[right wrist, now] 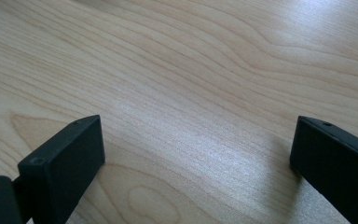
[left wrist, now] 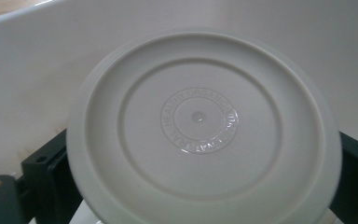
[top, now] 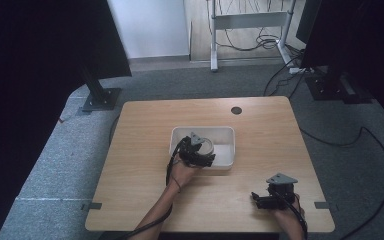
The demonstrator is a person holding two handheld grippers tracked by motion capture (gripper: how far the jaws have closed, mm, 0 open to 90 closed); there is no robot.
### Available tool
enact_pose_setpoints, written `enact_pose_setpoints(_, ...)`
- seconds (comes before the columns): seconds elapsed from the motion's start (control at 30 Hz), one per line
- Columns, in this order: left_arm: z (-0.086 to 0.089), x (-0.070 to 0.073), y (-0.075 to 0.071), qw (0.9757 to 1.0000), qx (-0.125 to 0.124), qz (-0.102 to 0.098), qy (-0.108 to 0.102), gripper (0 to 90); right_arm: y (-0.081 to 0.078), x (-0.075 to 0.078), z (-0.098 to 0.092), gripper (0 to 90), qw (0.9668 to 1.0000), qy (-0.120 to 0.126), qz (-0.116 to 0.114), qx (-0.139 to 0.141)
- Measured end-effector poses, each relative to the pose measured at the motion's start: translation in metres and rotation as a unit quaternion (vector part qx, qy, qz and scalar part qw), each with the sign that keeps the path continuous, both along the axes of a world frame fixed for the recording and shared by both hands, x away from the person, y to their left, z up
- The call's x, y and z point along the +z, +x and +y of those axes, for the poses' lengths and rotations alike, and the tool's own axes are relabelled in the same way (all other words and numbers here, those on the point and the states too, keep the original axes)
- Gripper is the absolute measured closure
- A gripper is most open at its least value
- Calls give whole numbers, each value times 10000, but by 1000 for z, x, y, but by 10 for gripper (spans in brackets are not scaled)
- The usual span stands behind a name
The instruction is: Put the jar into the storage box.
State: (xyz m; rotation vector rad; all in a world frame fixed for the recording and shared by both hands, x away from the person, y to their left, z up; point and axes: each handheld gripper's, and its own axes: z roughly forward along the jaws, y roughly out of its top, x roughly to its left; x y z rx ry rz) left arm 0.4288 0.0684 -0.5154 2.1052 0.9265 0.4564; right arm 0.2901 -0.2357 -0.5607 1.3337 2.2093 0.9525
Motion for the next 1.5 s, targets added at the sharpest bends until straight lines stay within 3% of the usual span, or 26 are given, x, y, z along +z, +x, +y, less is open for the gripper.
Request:
enact_pose_setpoints(0.93,20,19,-13,9996,-123,-210,-173,39,0,0,0,25,10000,-1,0,-1)
enact_pose_setpoints(1.5,37,29,-30,9989,-290,-302,-220,51,0,0,0,25,10000,-1,0,-2)
